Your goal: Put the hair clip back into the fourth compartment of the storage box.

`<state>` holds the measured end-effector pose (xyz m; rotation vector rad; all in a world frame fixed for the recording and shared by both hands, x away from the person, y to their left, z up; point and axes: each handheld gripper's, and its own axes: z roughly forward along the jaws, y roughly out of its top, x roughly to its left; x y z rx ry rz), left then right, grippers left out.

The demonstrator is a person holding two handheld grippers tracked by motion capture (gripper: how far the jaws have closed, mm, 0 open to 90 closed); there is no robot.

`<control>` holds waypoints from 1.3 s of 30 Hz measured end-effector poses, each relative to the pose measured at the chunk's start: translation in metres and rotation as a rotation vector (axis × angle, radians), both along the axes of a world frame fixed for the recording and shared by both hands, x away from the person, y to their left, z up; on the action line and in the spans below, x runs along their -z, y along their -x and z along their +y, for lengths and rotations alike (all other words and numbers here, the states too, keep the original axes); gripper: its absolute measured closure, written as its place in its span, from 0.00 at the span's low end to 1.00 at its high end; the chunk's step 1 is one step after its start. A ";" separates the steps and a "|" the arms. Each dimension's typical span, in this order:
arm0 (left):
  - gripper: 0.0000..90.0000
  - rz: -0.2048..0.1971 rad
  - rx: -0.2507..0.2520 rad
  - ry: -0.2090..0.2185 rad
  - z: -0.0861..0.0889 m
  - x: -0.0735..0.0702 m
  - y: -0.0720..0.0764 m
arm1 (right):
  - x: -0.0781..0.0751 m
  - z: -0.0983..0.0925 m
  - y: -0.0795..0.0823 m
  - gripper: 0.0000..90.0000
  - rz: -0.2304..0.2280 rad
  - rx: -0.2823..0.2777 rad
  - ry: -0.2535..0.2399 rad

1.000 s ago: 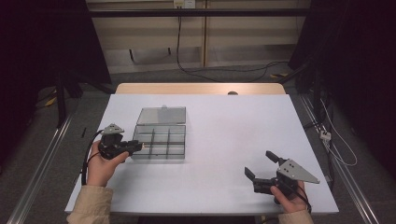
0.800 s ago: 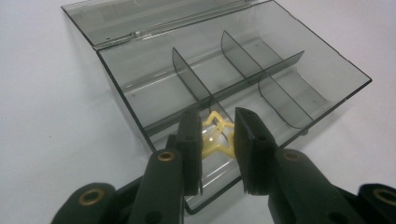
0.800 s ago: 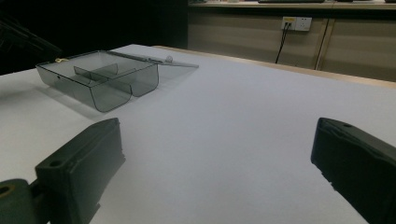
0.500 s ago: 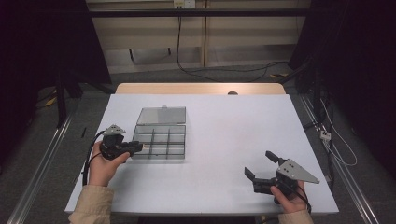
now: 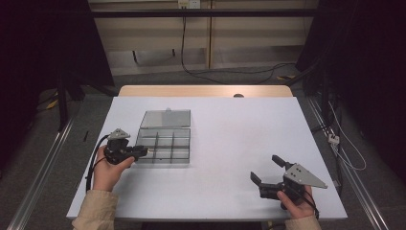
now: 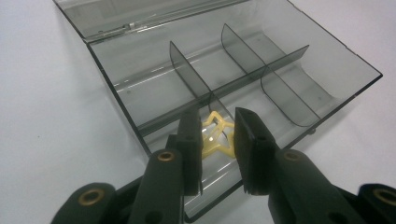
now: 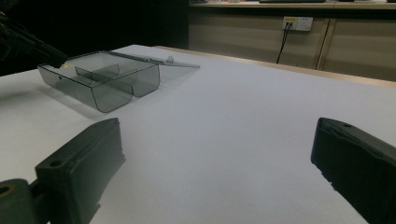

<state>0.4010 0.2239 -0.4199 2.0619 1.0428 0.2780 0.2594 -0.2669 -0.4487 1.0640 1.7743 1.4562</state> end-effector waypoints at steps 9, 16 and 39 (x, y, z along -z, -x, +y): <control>0.81 0.002 0.007 -0.021 -0.002 0.002 -0.001 | 0.000 0.001 0.000 0.02 0.000 -0.004 -0.001; 0.81 0.000 0.007 -0.020 -0.003 0.003 -0.001 | 0.000 0.001 0.000 0.02 -0.002 -0.006 0.002; 0.80 -0.004 0.002 -0.032 -0.003 0.004 -0.001 | 0.000 0.002 0.000 0.02 -0.002 -0.010 0.002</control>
